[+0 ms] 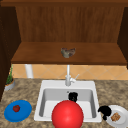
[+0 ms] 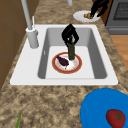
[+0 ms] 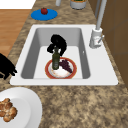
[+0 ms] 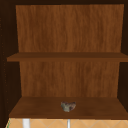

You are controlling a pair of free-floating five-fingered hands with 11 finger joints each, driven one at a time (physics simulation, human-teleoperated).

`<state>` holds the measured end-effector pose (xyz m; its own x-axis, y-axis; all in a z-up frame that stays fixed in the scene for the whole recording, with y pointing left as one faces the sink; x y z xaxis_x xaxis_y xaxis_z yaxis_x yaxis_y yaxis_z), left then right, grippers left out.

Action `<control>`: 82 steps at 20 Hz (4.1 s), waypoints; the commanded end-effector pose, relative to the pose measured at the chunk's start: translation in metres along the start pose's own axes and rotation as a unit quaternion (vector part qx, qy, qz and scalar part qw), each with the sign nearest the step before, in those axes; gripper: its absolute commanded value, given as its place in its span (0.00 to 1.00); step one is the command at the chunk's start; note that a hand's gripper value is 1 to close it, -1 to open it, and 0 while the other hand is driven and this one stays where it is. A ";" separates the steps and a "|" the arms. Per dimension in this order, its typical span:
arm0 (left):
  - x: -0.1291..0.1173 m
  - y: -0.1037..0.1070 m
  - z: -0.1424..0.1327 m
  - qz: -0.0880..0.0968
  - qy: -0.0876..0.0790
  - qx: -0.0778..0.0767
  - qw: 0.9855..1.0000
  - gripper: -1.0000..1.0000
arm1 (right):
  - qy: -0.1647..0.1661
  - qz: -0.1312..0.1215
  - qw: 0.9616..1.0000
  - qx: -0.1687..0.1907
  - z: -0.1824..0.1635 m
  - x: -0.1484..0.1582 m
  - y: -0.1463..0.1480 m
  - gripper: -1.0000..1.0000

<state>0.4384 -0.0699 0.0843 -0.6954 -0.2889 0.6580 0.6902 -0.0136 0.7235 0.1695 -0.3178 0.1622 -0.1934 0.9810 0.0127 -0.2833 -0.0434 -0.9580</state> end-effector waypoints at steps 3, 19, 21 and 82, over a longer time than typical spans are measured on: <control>-0.023 -0.027 -0.003 -0.041 0.013 0.025 0.999 1.00 | 0.000 0.000 1.000 0.000 0.000 0.000 0.000 0.50; -0.019 -0.029 0.010 -0.020 0.000 0.003 1.000 1.00 | 0.000 0.000 1.000 0.000 0.000 0.000 0.000 0.50; -0.018 -0.028 0.010 -0.018 0.000 0.003 1.000 1.00 | 0.000 0.000 1.000 0.000 0.000 0.000 0.000 0.50; -0.077 -0.030 0.248 -0.102 -0.155 0.152 0.971 0.00 | 0.000 0.000 1.000 0.000 0.000 0.000 0.000 0.50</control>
<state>0.4273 0.1743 0.0611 -0.8287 -0.0332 0.5587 0.5373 0.2324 0.8107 0.1695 -0.3178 0.1622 -0.1934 0.9810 0.0127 -0.2833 -0.0434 -0.9580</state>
